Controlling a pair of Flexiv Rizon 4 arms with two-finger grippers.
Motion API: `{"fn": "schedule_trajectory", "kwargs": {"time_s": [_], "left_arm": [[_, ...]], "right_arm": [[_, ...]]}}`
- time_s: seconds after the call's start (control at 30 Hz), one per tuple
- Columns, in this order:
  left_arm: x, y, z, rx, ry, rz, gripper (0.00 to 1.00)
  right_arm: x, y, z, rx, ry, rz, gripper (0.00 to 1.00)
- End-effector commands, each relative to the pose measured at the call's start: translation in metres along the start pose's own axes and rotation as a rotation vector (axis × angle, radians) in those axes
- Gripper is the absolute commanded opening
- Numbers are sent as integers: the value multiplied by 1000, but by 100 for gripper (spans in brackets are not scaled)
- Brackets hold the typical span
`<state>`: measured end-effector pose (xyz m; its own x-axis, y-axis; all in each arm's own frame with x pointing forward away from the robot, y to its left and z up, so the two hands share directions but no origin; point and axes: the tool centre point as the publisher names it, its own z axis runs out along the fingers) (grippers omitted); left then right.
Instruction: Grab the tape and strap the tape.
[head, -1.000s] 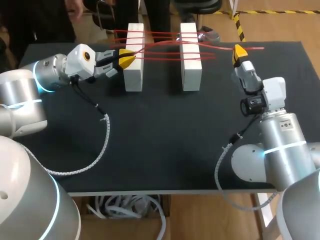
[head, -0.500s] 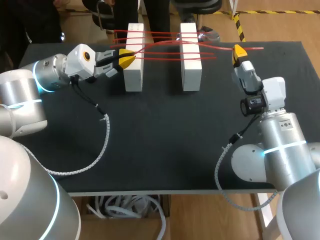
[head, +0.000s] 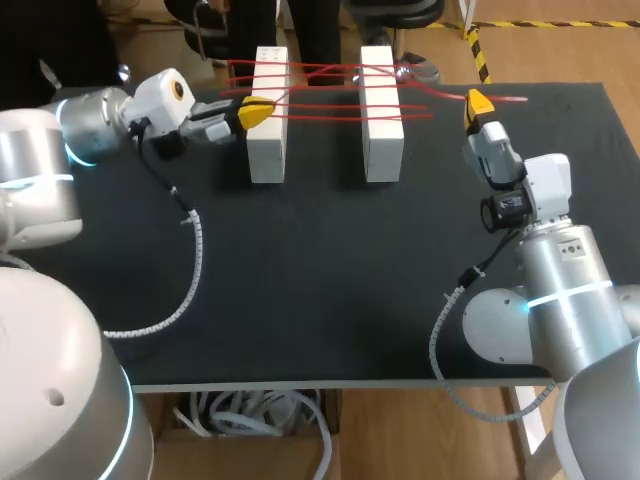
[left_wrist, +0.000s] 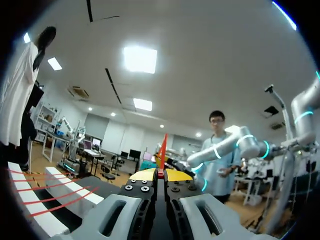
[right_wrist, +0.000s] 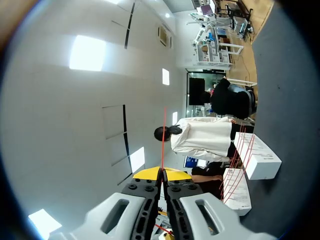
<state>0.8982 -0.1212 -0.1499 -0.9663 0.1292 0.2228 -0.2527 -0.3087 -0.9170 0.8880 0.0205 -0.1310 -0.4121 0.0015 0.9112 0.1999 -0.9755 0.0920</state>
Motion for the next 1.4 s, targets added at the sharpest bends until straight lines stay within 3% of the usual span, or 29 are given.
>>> {"fn": "schedule_trajectory", "kwargs": {"time_s": [0.03, 0.3, 0.63, 1.07, 1.4], "left_arm": [[8, -10, 7, -310, -161, -220, 0], [14, -9, 1, -551, -270, -263, 0], [22, -21, -6, -800, -364, -229, 0], [18, -32, 3, -993, -394, -264, 0], [23, -42, 6, -1056, -371, -217, 0]], "right_arm": [[-17, -6, -9, -27, 246, 2, 0], [-17, -6, -9, -27, 246, 2, 0], [-17, -6, -9, -27, 246, 2, 0], [-17, -6, -9, -27, 246, 2, 0], [-17, -6, -9, -27, 246, 2, 0]]}}
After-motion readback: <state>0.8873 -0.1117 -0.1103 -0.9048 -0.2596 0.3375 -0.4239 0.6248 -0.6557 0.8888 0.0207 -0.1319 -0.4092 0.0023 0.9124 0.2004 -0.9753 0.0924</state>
